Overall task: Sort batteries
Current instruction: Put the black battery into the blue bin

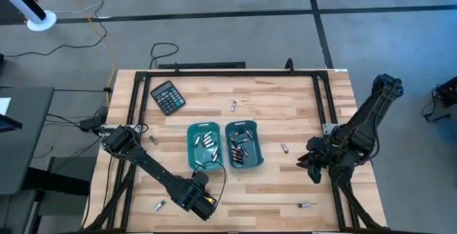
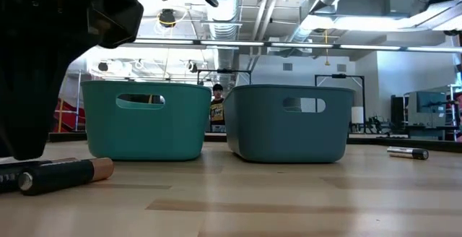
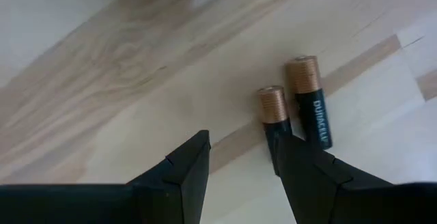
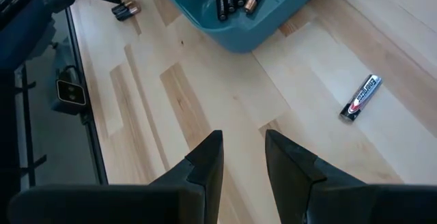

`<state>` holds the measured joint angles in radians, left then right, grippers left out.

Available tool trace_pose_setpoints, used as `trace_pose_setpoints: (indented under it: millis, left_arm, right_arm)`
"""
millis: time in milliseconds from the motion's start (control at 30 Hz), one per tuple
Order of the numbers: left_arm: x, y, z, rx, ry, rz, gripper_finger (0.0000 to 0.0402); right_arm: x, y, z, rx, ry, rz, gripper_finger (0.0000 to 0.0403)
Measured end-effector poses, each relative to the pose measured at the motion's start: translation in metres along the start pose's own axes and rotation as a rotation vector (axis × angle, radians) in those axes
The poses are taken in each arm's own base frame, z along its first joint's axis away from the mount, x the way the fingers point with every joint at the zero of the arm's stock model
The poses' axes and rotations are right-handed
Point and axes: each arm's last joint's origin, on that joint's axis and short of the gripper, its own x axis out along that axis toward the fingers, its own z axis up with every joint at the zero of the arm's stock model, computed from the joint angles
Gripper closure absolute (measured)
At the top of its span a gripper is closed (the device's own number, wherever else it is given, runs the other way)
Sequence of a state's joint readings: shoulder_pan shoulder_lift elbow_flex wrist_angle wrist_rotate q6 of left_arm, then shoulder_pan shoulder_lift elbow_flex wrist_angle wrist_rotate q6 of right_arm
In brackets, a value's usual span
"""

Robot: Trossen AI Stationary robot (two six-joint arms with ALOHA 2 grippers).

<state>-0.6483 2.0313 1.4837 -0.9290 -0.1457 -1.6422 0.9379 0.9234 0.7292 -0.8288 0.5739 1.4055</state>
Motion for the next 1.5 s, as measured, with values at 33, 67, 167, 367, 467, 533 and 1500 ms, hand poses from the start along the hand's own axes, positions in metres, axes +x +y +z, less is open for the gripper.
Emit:
trace_pose_setpoints:
  millis: [33,67,167,367,467,533,1500]
  left_arm:
    - [0.0,0.0,0.0,0.007,0.0,0.002,0.0242]
    - [0.0,0.0,0.0,0.015,0.0,0.0,0.0242]
    - [0.0,-0.001,0.0,0.032,0.0,-0.006,0.0242]
    - [0.0,0.005,0.0,0.011,-0.001,0.047,0.0242]
    - [-0.003,0.011,0.001,-0.022,0.007,0.104,0.0242]
    - [-0.006,0.011,0.001,-0.04,0.007,0.088,0.0242]
    - [-0.007,-0.005,0.003,0.005,-0.067,-0.073,0.0242]
  right_arm:
    - [0.0,0.0,0.0,0.0,0.0,0.0,0.0278]
    - [0.0,0.0,0.0,0.001,0.0,0.0,0.0278]
    - [0.0,0.0,0.0,0.0,0.0,0.0,0.0278]
    - [0.0,0.0,0.0,0.002,-0.002,-0.002,0.0278]
    - [0.0,0.0,0.0,0.001,-0.002,-0.002,0.0278]
    - [0.0,0.0,0.0,0.001,-0.002,-0.002,0.0278]
    - [0.0,0.001,0.001,0.007,-0.004,0.006,0.0278]
